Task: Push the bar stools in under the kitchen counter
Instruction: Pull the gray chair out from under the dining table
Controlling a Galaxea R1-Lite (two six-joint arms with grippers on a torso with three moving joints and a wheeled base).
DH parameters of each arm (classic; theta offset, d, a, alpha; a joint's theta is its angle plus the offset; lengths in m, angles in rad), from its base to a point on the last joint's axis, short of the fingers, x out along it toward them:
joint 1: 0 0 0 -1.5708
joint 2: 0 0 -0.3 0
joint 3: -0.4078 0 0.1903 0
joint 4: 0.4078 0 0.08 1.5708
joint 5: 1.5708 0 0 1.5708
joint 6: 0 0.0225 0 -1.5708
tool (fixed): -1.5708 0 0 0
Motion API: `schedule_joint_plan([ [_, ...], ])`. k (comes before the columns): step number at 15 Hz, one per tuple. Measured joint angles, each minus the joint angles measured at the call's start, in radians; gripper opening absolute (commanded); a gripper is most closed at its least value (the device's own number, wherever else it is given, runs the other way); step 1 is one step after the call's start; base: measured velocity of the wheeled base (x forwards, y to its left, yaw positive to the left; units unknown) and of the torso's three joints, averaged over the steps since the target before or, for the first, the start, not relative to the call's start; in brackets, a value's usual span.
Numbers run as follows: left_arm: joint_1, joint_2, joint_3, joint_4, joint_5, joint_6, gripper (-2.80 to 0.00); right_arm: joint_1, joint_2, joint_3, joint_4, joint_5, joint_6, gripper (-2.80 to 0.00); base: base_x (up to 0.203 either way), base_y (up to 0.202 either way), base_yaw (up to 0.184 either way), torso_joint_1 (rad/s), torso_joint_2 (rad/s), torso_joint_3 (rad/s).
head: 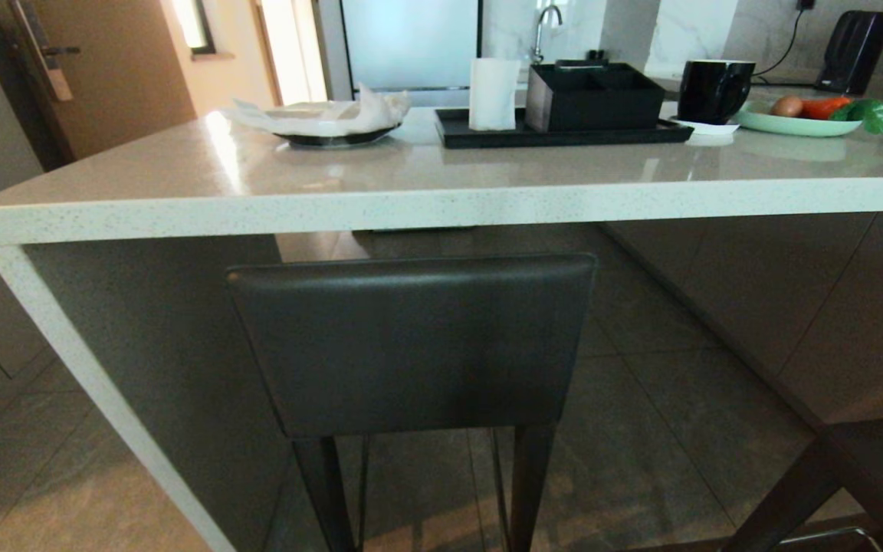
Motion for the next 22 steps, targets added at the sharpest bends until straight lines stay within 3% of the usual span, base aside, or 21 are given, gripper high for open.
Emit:
schedule_joint_plan([
  [17,0.0,0.0,0.0,-0.002,-0.002,0.0,-2.8,0.0,0.0,0.0,-0.001,-0.005,0.011,-2.8,0.0,0.0,0.0,0.0,0.0,0.0],
  [18,0.0,0.0,0.0,-0.002,-0.001,0.0,0.0,0.0,0.0,0.0,-0.001,-0.005,0.011,0.0,0.0,0.0,0.0,0.0,0.0,0.0],
  [22,0.0,0.0,0.0,-0.002,0.0,-0.001,0.0,0.0,0.0,0.0,-0.001,-0.004,0.011,0.0,0.0,0.0,0.0,0.0,0.0,0.0],
])
